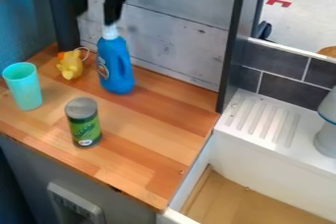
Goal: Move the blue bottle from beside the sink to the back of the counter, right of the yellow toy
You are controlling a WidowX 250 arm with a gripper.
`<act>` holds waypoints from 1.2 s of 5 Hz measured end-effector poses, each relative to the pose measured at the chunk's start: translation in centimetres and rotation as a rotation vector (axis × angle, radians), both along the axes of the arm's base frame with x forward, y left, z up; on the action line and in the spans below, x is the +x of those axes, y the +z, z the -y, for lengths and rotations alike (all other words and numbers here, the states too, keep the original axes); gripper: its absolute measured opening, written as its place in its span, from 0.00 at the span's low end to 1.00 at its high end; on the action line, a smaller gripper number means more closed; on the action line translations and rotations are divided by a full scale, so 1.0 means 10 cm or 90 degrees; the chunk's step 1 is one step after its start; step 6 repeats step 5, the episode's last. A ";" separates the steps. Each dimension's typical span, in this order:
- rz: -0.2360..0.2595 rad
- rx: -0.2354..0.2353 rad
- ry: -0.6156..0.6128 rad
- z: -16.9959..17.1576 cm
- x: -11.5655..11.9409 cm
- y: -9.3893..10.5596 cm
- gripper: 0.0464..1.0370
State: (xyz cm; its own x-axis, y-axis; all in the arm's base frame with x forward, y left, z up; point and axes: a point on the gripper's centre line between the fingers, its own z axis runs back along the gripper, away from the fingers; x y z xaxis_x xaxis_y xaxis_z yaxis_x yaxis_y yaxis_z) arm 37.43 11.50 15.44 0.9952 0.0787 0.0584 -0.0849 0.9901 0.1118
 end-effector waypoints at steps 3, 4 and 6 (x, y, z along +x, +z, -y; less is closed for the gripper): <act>-0.099 -0.004 -0.085 -0.19 -0.91 0.09 0.96; -0.106 -0.029 -0.104 -0.28 -1.04 -0.15 0.96; -0.097 -0.057 -0.134 -0.31 -1.12 -0.32 0.96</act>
